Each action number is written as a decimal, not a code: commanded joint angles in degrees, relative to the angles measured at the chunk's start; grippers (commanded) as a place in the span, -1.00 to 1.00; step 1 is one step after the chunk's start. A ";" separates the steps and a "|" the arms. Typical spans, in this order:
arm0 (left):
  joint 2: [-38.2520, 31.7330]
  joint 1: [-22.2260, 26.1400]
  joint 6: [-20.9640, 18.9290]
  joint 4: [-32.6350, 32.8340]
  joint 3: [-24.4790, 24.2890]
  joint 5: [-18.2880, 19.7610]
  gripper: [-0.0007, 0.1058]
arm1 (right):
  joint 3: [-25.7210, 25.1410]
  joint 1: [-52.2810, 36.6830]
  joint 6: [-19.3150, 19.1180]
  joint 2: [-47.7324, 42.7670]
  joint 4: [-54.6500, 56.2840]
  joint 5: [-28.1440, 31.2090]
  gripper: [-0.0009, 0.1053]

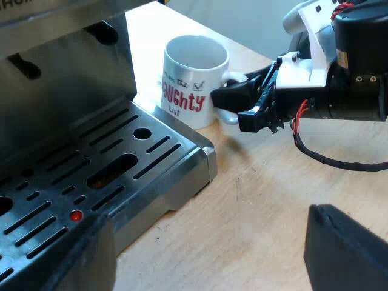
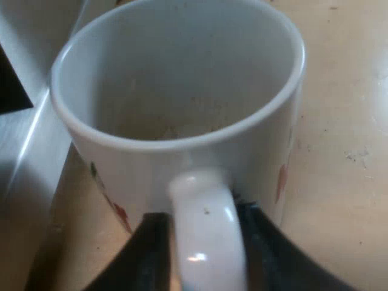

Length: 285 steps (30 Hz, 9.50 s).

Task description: Place mug into machine

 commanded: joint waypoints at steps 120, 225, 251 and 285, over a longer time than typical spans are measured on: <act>-32.21 15.11 6.31 21.88 10.59 5.47 0.63 | -19.61 41.19 4.41 -1.58 18.19 18.47 -0.98; -39.96 15.11 5.88 24.89 3.59 5.47 0.63 | -31.34 47.41 2.24 -16.75 41.40 25.88 -0.98; -36.60 15.11 2.80 19.03 3.59 7.26 0.63 | -37.83 42.28 1.87 -7.37 33.46 25.09 -0.98; -23.65 15.11 2.16 6.93 3.59 7.26 0.63 | -38.20 40.62 1.87 -6.28 30.90 22.26 -0.98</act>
